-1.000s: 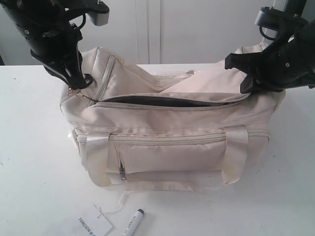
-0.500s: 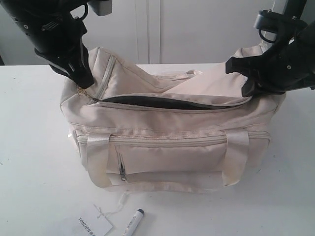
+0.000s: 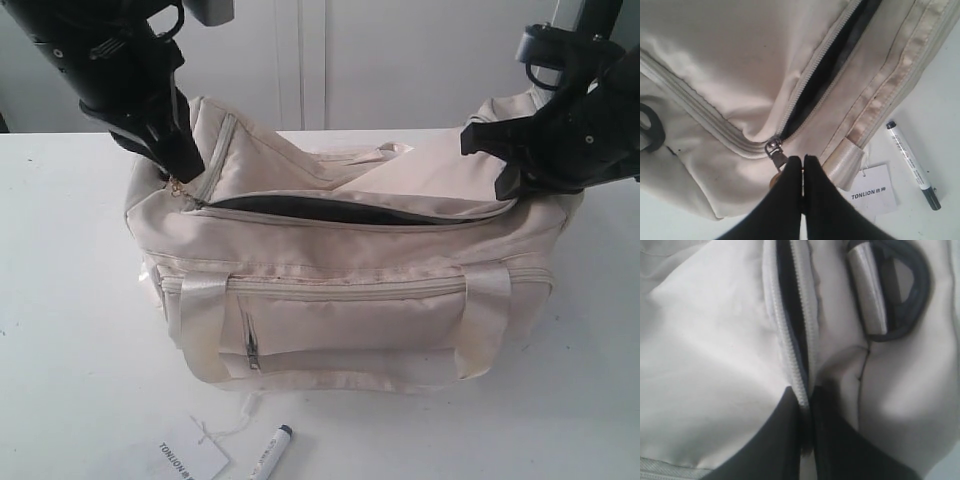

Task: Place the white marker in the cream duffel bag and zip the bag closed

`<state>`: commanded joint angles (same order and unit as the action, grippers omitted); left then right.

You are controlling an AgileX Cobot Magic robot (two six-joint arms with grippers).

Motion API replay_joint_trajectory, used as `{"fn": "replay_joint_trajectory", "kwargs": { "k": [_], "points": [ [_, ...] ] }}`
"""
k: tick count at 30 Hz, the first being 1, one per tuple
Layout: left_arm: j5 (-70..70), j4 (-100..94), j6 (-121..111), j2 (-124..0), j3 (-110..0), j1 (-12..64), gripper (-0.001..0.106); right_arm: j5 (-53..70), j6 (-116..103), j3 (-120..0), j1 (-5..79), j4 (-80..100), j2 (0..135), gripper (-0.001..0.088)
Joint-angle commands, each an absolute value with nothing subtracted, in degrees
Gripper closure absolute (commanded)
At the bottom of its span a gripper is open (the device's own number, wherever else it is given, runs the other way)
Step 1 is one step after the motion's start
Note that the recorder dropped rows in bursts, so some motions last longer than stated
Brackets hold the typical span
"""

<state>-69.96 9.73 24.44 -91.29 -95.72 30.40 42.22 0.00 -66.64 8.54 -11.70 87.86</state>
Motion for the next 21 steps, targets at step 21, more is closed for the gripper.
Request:
{"fn": "replay_joint_trajectory", "kwargs": {
  "k": [21],
  "points": [
    [-70.0, 9.7, 25.7, -91.3, -95.7, 30.4, 0.105, 44.3, 2.4, -66.8, 8.5, -11.9, 84.5, 0.0529]
  ]
}}
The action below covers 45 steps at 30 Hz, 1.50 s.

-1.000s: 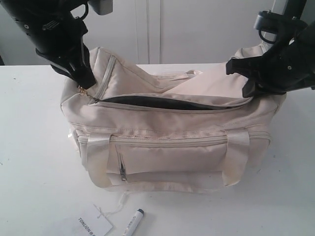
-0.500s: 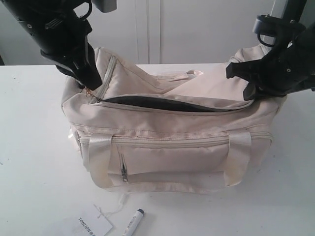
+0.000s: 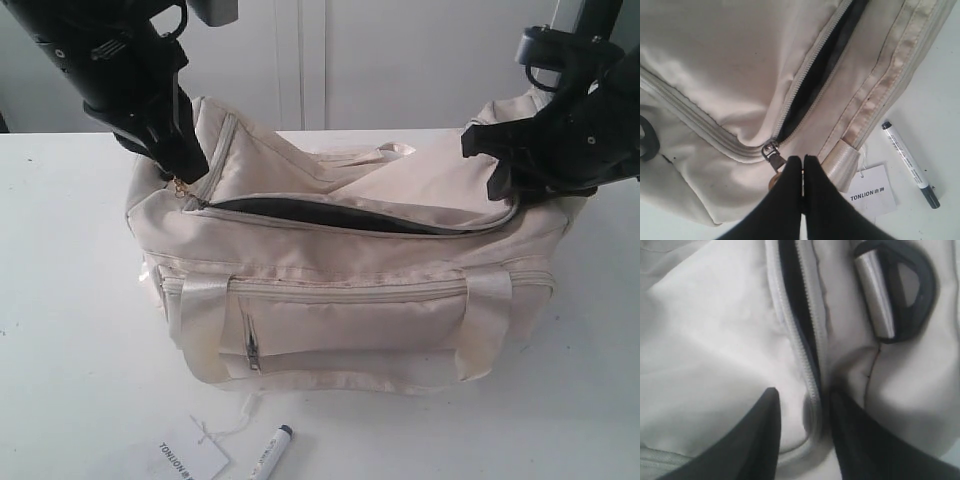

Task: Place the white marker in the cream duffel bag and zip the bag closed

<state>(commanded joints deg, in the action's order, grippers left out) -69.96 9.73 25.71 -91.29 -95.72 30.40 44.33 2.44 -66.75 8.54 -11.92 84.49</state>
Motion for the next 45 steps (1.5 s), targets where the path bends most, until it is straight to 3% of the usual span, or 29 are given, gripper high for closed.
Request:
{"fn": "replay_joint_trajectory", "kwargs": {
  "k": [14, 20, 23, 31, 39, 45],
  "points": [
    [-70.0, 9.7, 25.9, -91.3, -95.7, 30.4, 0.105, 48.0, 19.8, -66.6, 8.5, -18.7, 78.5, 0.0537],
    [-70.0, 9.7, 25.9, -91.3, -95.7, 30.4, 0.105, 52.7, 39.4, -66.6, 8.7, -33.5, 81.1, 0.0825],
    [-70.0, 9.7, 25.9, -91.3, -95.7, 30.4, 0.105, 54.3, 44.8, -66.6, 8.7, -36.5, 82.2, 0.0868],
    [-70.0, 9.7, 25.9, -91.3, -95.7, 30.4, 0.105, 54.8, 58.7, -66.6, 9.3, -48.1, 86.0, 0.0868],
    [-70.0, 9.7, 25.9, -91.3, -95.7, 30.4, 0.105, 48.0, 81.1, -66.6, 14.9, -48.0, 86.8, 0.0862],
    [-70.0, 9.7, 25.9, -91.3, -95.7, 30.4, 0.105, 43.8, 88.6, -66.5, 17.8, -47.7, 87.1, 0.0648]
  ]
}}
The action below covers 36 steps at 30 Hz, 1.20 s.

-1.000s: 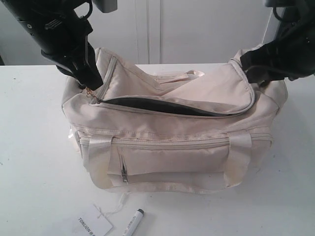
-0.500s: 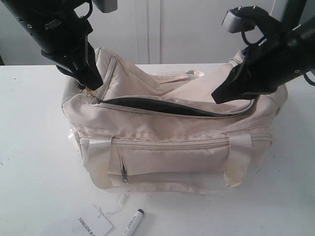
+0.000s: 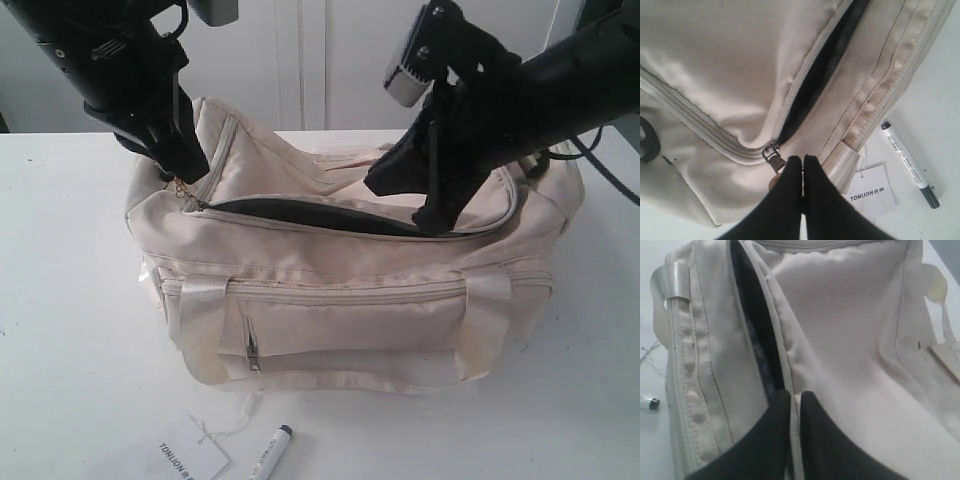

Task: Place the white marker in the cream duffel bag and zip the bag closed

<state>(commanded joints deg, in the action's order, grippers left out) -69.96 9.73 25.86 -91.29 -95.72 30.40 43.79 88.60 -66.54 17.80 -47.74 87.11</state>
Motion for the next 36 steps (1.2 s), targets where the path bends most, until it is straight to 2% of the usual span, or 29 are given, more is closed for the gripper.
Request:
{"fn": "replay_joint_trajectory", "kwargs": {
  "k": [7, 14, 26, 36],
  "points": [
    [-70.0, 9.7, 25.9, -91.3, -95.7, 30.4, 0.105, 43.5, 93.1, -66.5, 18.9, -48.1, 89.6, 0.0395],
    [-70.0, 9.7, 25.9, -91.3, -95.7, 30.4, 0.105, 43.7, 94.9, -66.5, 19.6, -51.6, 91.3, 0.0255],
    [-70.0, 9.7, 25.7, -91.3, -95.7, 30.4, 0.105, 35.7, 97.7, -66.5, 24.8, -51.9, 95.2, 0.0227],
    [-70.0, 9.7, 25.7, -91.3, -95.7, 30.4, 0.105, 37.2, 97.3, -66.5, 28.2, -52.2, 97.3, 0.0229]
  ]
}}
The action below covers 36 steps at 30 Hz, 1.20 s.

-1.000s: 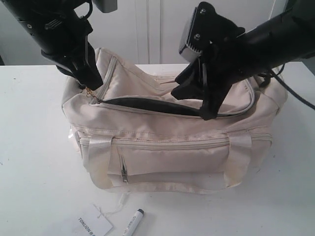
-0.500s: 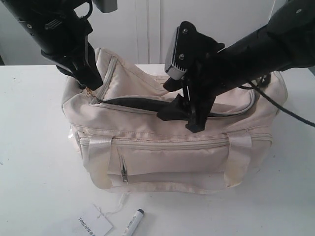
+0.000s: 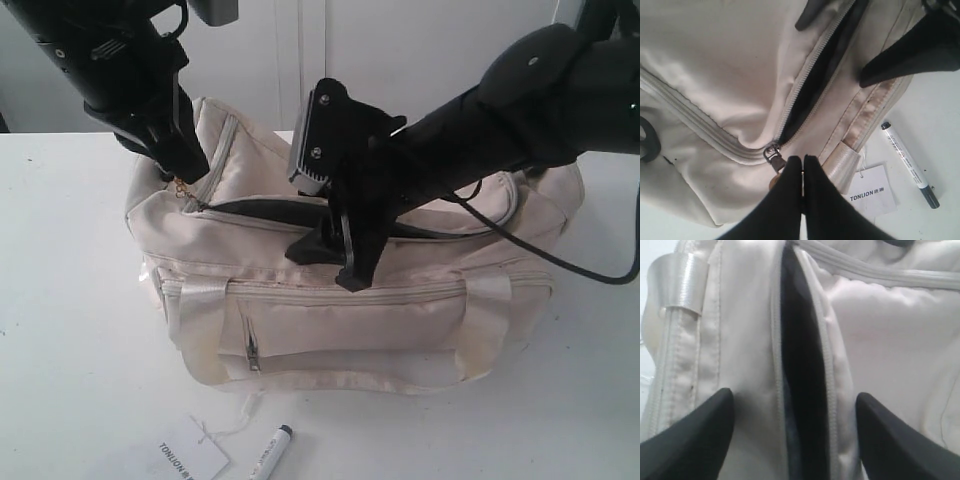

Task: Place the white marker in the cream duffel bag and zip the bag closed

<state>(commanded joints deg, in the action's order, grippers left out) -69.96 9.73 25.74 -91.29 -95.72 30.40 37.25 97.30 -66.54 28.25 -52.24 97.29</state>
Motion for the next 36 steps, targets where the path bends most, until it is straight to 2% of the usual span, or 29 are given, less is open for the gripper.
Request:
{"fn": "replay_joint_trajectory", "kwargs": {
  "k": [5, 7, 9, 14, 17, 36],
  "points": [
    [-70.0, 9.7, 25.7, -91.3, -95.7, 30.4, 0.105, 37.2, 97.2, -66.5, 28.6, -52.5, 98.9, 0.0240],
    [-70.0, 9.7, 25.7, -91.3, -95.7, 30.4, 0.105, 37.2, 97.2, -66.5, 28.6, -52.5, 99.1, 0.0294],
    [-70.0, 9.7, 25.7, -91.3, -95.7, 30.4, 0.105, 37.2, 97.2, -66.5, 28.6, -52.8, 99.1, 0.0389],
    [-70.0, 9.7, 25.7, -91.3, -95.7, 30.4, 0.105, 37.2, 97.2, -66.5, 28.6, -52.9, 99.1, 0.0711],
    [-70.0, 9.7, 25.7, -91.3, -95.7, 30.4, 0.105, 36.8, 97.2, -66.5, 28.6, -52.9, 99.1, 0.0862],
    [-70.0, 3.3, 25.6, -91.4, -95.7, 29.8, 0.105, 35.7, 93.7, -66.5, 28.6, -53.3, 94.8, 0.0868]
  ]
}}
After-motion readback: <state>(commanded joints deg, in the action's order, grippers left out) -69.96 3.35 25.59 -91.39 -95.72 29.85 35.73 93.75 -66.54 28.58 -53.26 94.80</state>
